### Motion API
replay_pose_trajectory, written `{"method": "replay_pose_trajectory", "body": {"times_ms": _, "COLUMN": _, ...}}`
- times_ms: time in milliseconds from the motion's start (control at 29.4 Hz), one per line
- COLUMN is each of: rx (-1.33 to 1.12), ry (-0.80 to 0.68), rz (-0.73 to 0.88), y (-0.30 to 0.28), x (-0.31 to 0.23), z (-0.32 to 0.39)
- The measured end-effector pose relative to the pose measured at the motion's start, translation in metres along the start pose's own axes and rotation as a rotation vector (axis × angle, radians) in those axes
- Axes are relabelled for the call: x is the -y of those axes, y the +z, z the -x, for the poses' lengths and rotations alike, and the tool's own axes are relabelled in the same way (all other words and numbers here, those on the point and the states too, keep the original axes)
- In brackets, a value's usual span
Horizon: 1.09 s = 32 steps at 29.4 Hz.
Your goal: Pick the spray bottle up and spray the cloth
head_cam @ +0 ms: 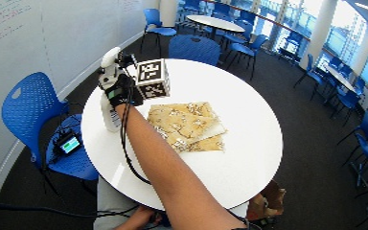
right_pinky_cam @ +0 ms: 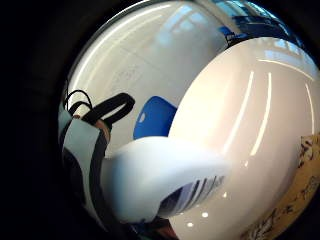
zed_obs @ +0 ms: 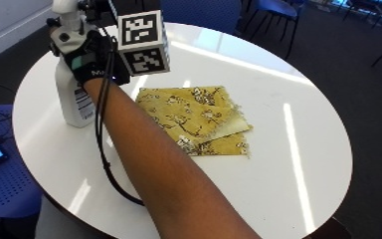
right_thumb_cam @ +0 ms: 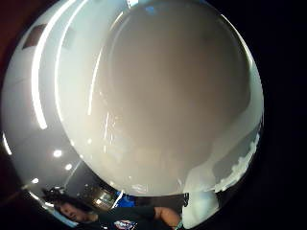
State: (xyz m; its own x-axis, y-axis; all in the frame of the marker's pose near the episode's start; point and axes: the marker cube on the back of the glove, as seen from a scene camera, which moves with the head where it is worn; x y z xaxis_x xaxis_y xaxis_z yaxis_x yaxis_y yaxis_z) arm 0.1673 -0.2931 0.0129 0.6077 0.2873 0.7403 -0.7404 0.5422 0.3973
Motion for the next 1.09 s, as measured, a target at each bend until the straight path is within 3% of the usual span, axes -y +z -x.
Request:
{"method": "replay_pose_trajectory", "body": {"times_ms": 543, "rx": 0.057, "ry": 0.092, "rz": 0.095, "y": 0.003, "x": -0.009, "z": -0.004}}
{"method": "replay_pose_trajectory", "body": {"times_ms": 1087, "rx": -0.058, "ry": 0.059, "rz": 0.183, "y": 0.003, "x": -0.032, "z": -0.016}}
